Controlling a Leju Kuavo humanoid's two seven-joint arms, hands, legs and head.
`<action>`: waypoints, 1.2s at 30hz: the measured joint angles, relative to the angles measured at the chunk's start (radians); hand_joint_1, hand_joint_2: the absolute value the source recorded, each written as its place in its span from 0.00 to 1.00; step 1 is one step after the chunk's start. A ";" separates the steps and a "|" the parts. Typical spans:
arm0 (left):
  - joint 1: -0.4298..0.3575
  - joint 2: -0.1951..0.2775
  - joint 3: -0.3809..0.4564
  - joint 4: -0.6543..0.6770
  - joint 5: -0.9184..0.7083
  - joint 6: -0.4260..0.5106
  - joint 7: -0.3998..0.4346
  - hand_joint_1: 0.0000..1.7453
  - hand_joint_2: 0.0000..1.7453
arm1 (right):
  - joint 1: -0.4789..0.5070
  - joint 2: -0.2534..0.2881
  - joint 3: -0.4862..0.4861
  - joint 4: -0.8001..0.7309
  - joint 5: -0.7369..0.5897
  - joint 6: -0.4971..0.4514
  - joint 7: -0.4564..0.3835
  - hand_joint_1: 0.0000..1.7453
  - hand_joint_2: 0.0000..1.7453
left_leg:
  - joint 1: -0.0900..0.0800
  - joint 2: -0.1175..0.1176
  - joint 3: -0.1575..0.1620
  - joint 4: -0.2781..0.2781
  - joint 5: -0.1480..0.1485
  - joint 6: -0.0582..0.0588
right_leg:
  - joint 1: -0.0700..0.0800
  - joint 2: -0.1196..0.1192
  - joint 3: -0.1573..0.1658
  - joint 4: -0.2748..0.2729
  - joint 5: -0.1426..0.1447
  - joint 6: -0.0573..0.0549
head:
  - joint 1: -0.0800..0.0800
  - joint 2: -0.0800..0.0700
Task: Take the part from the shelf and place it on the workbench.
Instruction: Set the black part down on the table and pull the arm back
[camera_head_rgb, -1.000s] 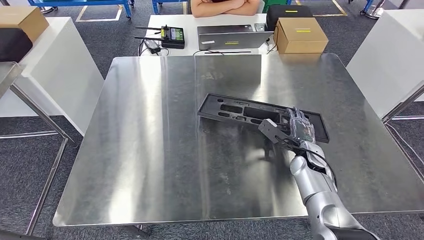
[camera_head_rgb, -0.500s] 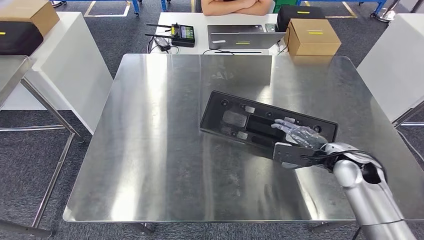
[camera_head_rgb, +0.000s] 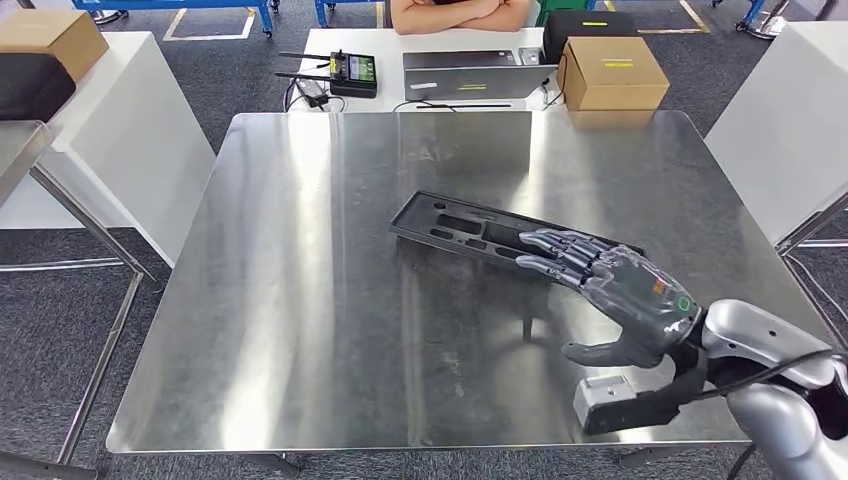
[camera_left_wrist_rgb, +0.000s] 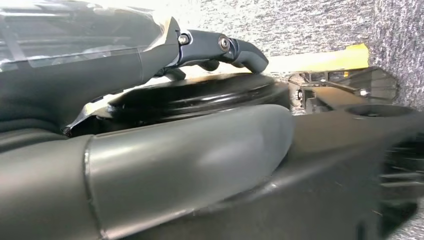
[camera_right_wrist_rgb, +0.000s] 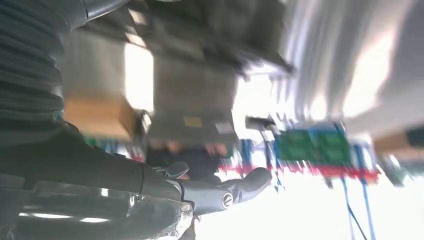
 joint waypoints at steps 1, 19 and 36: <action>0.001 0.000 0.002 0.000 0.003 0.008 -0.008 0.00 0.00 | 0.016 0.004 -0.013 -0.028 0.017 -0.037 -0.015 0.00 1.00 | -0.003 0.000 0.004 -0.012 0.000 0.002 | 0.002 -0.001 -0.001 0.000 0.000 0.005 | 0.001 0.000; 0.017 -0.018 0.116 0.002 0.027 0.067 -0.205 0.00 0.00 | 0.411 0.566 -0.203 -0.317 -0.176 -0.763 -0.295 0.00 0.00 | 0.008 -0.002 0.017 -0.014 -0.003 -0.014 | -0.022 0.006 0.024 -0.002 -0.013 0.025 | 0.008 0.000; 0.016 -0.015 0.192 0.003 0.028 0.079 -0.170 0.00 0.00 | 0.533 0.841 -0.231 -0.323 -0.197 -0.686 -0.319 0.00 0.00 | -0.002 0.011 0.077 -0.049 -0.023 0.028 | -0.007 -0.001 -0.065 0.081 -0.029 0.016 | 0.010 0.000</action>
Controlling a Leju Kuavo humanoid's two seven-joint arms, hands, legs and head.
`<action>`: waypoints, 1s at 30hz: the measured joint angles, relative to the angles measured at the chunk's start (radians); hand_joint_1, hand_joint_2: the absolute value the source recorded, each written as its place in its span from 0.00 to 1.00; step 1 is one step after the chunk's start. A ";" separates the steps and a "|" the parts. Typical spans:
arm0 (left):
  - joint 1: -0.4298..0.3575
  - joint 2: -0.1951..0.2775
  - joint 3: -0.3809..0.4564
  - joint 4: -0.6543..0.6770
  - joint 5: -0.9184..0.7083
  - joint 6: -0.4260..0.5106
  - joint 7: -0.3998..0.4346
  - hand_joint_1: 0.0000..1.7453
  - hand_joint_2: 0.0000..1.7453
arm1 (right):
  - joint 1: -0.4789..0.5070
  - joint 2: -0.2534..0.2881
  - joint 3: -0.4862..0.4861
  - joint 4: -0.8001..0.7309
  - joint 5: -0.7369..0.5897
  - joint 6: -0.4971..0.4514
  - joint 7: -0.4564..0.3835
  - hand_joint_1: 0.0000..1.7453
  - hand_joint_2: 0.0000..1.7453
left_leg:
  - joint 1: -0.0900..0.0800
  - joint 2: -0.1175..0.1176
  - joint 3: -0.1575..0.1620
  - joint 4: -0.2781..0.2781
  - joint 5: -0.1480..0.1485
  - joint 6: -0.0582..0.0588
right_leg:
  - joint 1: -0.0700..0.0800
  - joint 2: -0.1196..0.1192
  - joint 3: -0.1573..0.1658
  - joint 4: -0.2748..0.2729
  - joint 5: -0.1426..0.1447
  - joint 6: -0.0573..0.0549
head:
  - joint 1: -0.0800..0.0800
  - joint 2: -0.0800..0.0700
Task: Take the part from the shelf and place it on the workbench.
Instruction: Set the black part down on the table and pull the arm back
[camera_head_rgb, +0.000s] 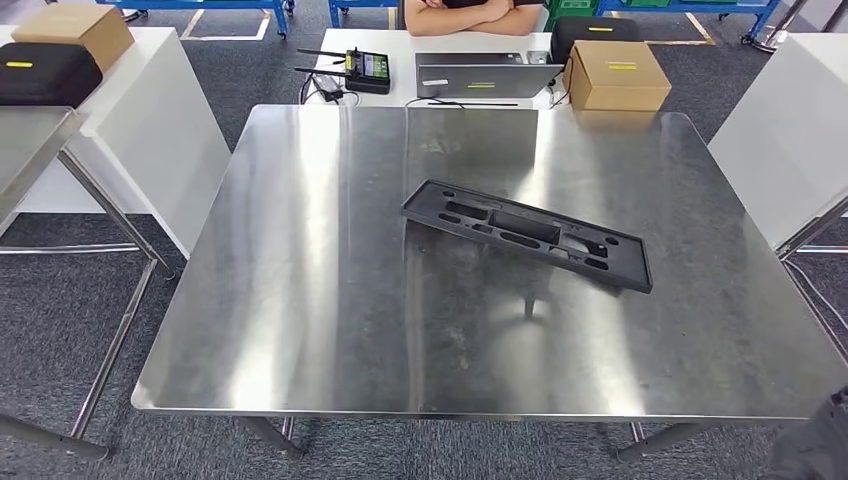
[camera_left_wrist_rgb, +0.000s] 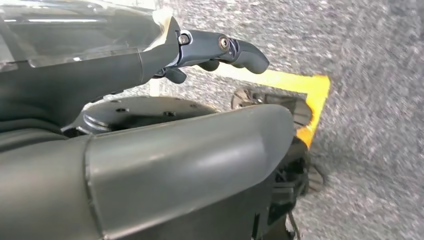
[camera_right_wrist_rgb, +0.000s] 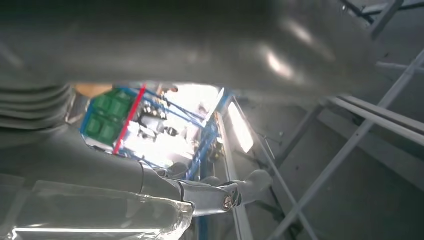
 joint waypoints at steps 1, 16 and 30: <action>0.000 0.000 0.012 0.000 0.000 -0.001 0.005 0.00 0.00 | -0.002 0.006 -0.003 0.002 -0.009 0.013 0.001 0.00 0.00 | -0.001 0.003 -0.012 0.000 0.009 0.004 | 0.000 0.000 -0.020 0.059 -0.043 -0.006 | 0.000 0.000; 0.016 -0.008 0.252 0.000 0.000 0.031 -0.037 0.00 0.00 | -0.212 0.106 -0.174 0.344 -0.158 0.056 0.035 0.00 0.00 | 0.002 -0.002 -0.148 0.137 -0.028 -0.053 | -0.002 -0.008 0.161 -0.134 -0.004 -0.048 | -0.004 0.000; 0.024 0.007 0.389 -0.001 0.000 0.015 -0.137 0.00 0.00 | -0.240 0.153 -0.408 0.464 -0.235 0.173 0.052 0.00 0.00 | 0.009 -0.002 0.004 -0.018 0.015 -0.013 | 0.005 -0.012 0.010 -0.031 0.022 -0.006 | -0.002 0.000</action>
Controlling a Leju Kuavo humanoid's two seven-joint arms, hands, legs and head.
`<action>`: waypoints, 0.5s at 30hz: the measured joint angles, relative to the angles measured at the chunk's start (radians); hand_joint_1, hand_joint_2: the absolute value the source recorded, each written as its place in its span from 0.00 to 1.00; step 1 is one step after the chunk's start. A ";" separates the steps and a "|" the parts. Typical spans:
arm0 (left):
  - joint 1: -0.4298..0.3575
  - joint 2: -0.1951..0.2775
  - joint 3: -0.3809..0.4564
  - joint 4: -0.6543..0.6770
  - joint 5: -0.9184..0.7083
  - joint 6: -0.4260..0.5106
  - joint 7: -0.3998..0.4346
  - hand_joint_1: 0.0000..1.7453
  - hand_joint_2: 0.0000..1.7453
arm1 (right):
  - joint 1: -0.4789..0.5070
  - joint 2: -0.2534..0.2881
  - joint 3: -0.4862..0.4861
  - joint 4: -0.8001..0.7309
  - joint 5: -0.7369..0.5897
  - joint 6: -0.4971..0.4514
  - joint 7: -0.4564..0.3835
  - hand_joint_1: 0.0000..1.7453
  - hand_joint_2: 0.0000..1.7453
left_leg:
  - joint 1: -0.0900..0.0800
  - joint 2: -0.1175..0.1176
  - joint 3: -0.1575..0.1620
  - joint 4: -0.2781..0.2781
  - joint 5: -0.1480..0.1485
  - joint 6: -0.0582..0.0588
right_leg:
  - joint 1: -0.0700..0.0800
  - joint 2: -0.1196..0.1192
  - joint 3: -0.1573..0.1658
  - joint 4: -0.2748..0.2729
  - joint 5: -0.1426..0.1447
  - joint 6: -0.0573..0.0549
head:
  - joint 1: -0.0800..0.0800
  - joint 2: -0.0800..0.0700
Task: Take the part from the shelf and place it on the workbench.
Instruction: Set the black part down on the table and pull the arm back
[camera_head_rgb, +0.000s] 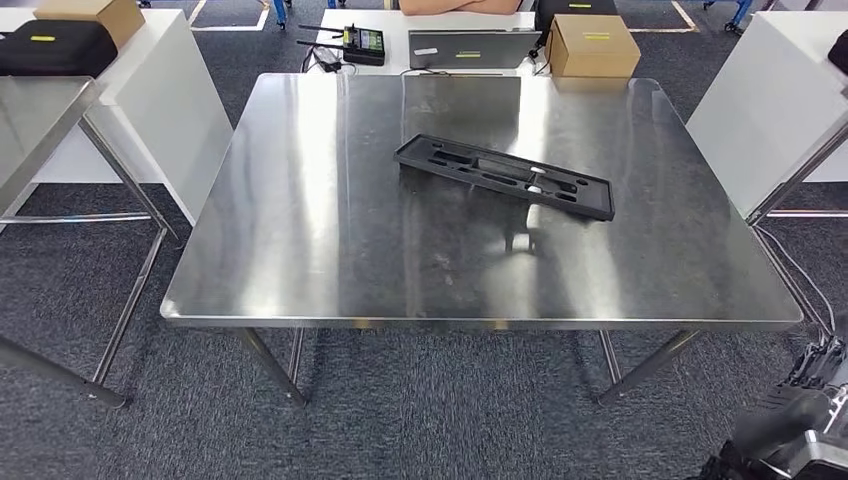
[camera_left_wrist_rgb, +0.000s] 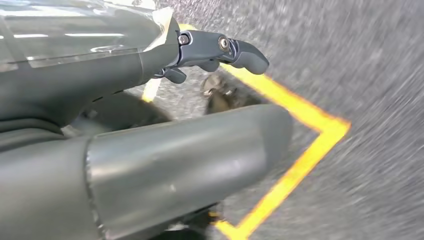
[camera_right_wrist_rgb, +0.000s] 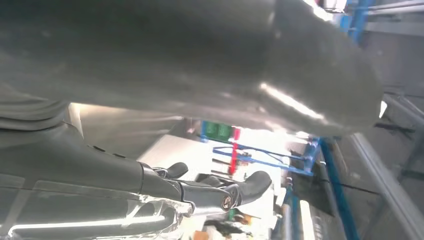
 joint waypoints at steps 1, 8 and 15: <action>0.001 0.004 0.036 0.000 0.000 0.003 -0.018 0.00 0.00 | -0.004 -0.001 -0.011 0.016 0.001 0.011 0.000 0.00 0.00 | -0.002 0.002 -0.015 0.000 0.013 0.004 | -0.001 0.002 -0.017 0.056 -0.048 -0.008 | 0.001 0.000; 0.012 0.018 0.245 0.000 0.000 0.039 -0.054 0.00 0.00 | -0.040 -0.011 -0.036 0.116 0.018 0.038 -0.002 0.00 0.00 | -0.002 0.010 -0.120 0.008 0.103 -0.014 | -0.014 0.007 0.134 0.040 -0.061 0.037 | 0.003 0.000; 0.028 0.014 0.278 0.000 0.000 0.077 -0.010 0.00 0.00 | -0.105 -0.014 -0.017 0.218 0.017 0.031 -0.012 0.00 0.00 | 0.004 0.006 -0.161 0.075 0.062 -0.049 | -0.015 0.004 0.188 -0.103 -0.060 -0.029 | -0.001 0.000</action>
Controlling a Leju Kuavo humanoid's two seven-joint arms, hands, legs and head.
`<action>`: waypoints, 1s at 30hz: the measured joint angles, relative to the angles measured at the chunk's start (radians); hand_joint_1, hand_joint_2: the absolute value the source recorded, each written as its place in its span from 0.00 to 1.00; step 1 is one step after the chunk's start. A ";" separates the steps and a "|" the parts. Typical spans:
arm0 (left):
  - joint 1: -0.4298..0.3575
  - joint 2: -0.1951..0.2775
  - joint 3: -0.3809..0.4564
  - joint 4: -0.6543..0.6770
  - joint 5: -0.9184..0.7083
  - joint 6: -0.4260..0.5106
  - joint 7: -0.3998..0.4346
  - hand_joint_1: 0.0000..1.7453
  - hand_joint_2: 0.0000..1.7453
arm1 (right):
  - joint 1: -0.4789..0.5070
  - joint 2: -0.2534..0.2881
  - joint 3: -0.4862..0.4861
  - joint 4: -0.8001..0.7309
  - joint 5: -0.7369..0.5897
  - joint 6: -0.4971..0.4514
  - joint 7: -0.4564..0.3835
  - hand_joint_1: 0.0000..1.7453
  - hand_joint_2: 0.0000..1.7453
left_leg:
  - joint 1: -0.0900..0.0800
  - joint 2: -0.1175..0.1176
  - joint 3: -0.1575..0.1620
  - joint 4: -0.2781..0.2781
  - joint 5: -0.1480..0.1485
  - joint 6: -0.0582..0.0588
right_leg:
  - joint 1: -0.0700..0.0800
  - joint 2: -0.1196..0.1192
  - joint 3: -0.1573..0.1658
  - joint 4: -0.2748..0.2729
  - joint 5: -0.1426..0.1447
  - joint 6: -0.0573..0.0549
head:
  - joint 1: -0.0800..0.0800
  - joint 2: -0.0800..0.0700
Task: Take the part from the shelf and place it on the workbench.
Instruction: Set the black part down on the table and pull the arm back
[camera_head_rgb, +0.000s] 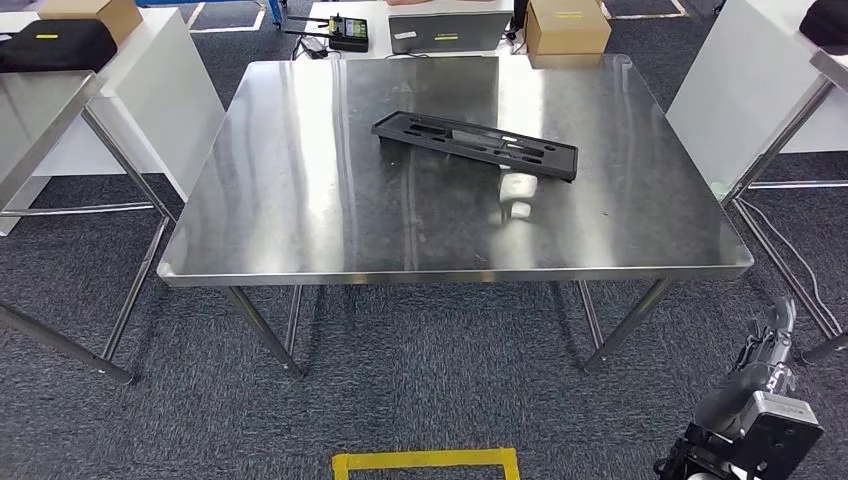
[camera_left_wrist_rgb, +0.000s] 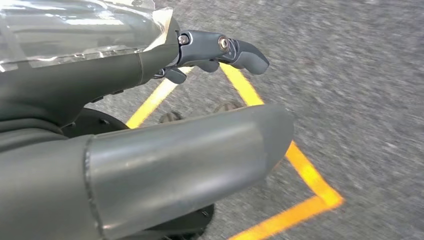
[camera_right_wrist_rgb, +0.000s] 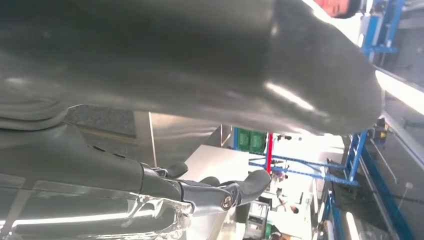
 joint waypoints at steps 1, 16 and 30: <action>0.002 -0.001 0.001 0.000 0.000 0.001 0.001 0.00 0.00 | -0.005 0.000 0.003 0.008 -0.002 -0.001 -0.002 0.00 0.00 | 0.002 -0.003 -0.015 0.058 -0.058 -0.003 | 0.002 -0.002 -0.012 0.001 0.011 -0.010 | -0.001 0.000; 0.004 -0.002 0.008 -0.002 0.000 0.006 0.002 0.00 0.00 | -0.020 -0.008 0.016 0.058 -0.008 -0.012 -0.008 0.00 0.00 | -0.006 -0.003 0.137 -0.070 -0.036 0.051 | 0.017 -0.003 -0.190 0.148 0.007 0.021 | 0.003 0.000; 0.010 -0.003 0.011 -0.002 0.000 0.007 0.002 0.00 0.00 | -0.026 -0.014 0.020 0.071 -0.008 -0.012 -0.008 0.00 0.00 | 0.000 -0.001 -0.013 -0.013 0.026 -0.001 | 0.002 0.005 -0.018 0.008 0.004 0.003 | 0.001 0.000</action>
